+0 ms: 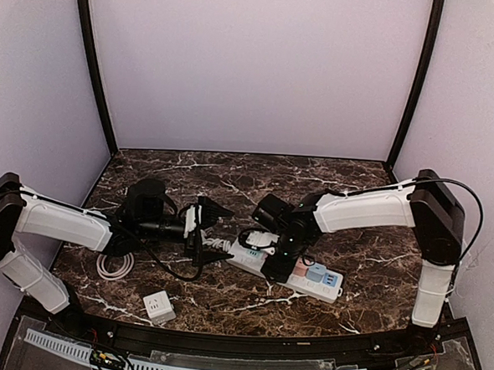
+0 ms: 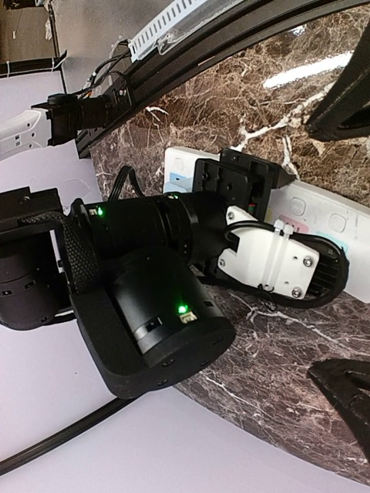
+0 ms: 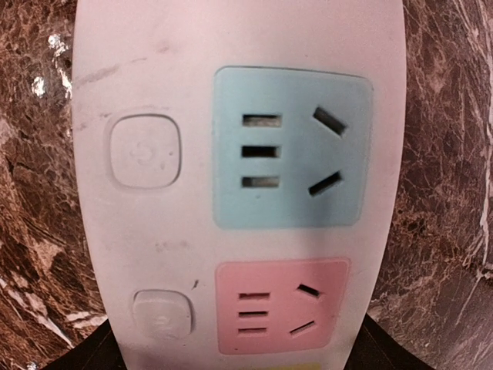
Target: Insert the plug
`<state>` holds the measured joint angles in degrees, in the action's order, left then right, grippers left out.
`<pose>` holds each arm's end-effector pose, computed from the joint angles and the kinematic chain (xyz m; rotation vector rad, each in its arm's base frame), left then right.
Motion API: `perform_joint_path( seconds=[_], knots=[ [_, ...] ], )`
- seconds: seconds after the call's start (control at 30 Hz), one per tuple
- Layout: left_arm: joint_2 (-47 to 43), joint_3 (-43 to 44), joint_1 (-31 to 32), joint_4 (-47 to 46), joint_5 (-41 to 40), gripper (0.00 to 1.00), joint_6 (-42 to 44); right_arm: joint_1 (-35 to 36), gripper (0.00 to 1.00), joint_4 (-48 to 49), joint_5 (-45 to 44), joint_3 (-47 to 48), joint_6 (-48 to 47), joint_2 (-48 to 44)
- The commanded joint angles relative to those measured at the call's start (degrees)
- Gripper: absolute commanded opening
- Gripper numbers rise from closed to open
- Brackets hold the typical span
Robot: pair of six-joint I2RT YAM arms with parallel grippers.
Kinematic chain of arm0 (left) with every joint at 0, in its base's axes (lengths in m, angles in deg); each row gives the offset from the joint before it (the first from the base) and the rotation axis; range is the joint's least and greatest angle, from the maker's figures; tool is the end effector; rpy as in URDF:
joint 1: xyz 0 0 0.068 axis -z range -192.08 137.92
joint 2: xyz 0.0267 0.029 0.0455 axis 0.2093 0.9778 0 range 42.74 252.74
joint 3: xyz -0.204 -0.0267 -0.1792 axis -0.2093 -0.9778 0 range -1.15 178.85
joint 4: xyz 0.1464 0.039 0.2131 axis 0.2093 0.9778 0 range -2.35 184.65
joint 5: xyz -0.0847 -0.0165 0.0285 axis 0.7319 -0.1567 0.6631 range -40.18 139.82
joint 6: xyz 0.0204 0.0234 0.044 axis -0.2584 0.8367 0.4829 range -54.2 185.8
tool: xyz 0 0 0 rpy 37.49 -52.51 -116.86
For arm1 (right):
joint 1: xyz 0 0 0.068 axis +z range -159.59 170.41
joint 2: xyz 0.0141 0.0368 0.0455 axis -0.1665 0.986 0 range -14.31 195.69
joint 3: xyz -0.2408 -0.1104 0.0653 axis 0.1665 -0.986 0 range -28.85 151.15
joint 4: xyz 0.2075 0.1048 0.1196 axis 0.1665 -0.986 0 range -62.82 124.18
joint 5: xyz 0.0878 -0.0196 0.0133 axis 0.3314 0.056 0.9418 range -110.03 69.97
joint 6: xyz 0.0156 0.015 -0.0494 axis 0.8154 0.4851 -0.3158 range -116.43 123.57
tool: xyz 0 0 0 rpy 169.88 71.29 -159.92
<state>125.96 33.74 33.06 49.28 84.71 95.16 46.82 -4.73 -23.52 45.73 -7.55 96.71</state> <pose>0.1959 -0.2257 0.2148 1.3947 1.0884 -0.7295 0.2094 0.3113 0.1568 -1.5921 2.4021 0.0617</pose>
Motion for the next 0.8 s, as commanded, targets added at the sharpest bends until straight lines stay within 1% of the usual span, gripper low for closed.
perform_joint_path(
  seconds=[0.0,0.1,0.13,0.17,0.27,0.43,0.5,0.63,0.73,0.77],
  knots=[
    [0.0,0.7,-0.4,1.1,1.1,0.98,-0.1,1.1,0.8,10.0,-1.7,-2.7,2.7,1.8],
    [0.2,0.9,-0.3,1.1,1.3,0.98,-0.3,1.6,0.9,10.7,-2.1,-3.5,3.5,2.0],
    [0.4,0.9,-0.3,1.1,1.2,0.98,-0.3,1.7,0.97,11.1,-2.5,-3.7,3.8,1.6],
    [0.5,1.0,-0.3,1.3,1.1,0.98,-0.3,1.8,0.98,11.7,-2.9,-4.0,4.1,1.1],
    [0.6,1.0,-0.4,1.1,0.6,0.98,-0.8,1.8,0.99,12.9,-2.6,-4.6,4.6,-1.3],
    [-0.8,0.4,-0.3,-0.2,0.5,0.99,-4.0,2.0,0.99,14.0,-1.2,-4.6,5.8,-6.7],
    [-1.3,-0.3,-0.4,-1.7,-0.7,0.99,-6.5,2.1,0.99,14.7,-0.1,-4.9,6.2,-8.6],
    [-2.3,-1.3,-0.3,-0.9,-4.7,0.99,-11.5,2.1,0.99,15.4,1.3,-5.1,6.8,-11.1],
    [-4.6,-2.7,-0.1,-0.1,-9.0,0.99,-15.8,2.2,0.99,16.3,-1.6,-5.0,7.9,-12.6],
    [-5.3,-2.9,0.0,1.5,-10.0,0.99,-18.2,2.2,0.99,16.6,-3.5,-4.8,8.8,-13.0]
  ],
)
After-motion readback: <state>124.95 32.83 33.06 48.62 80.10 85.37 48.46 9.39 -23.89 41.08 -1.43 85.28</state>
